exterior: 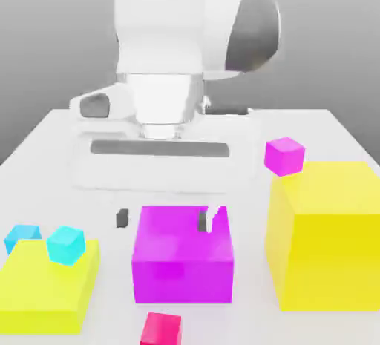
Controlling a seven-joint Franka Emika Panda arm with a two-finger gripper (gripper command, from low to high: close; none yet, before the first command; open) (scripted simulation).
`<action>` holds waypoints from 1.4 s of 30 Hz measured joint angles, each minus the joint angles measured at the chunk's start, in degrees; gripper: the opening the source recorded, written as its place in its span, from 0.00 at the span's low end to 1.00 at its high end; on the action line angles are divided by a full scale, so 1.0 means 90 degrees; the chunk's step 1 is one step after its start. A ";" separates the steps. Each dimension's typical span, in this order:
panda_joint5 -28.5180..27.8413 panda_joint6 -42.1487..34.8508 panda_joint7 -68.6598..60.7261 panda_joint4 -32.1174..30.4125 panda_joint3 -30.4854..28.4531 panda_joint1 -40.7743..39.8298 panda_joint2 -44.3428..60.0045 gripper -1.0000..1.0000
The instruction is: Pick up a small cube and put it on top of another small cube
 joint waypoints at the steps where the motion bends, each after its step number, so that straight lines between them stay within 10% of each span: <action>1: 0.0008 0.0080 0.0003 -0.0017 -0.0004 -0.0009 0.0231 0.50; 10: 0.0100 0.1163 -0.0014 0.0045 0.0028 -0.0113 0.2308 0.50; 11: 0.0112 0.1323 -0.0022 0.0083 0.0041 -0.0123 0.2509 0.00; 35: -0.0497 -0.0677 -0.0951 -0.1578 -0.1124 -0.1725 -0.1180 0.00; 41: -0.0144 0.0250 -0.1399 -0.1923 -0.1304 -0.1796 -0.0569 0.00; 42: -0.0099 0.0397 -0.1433 -0.1945 -0.1323 -0.1772 -0.0440 1.00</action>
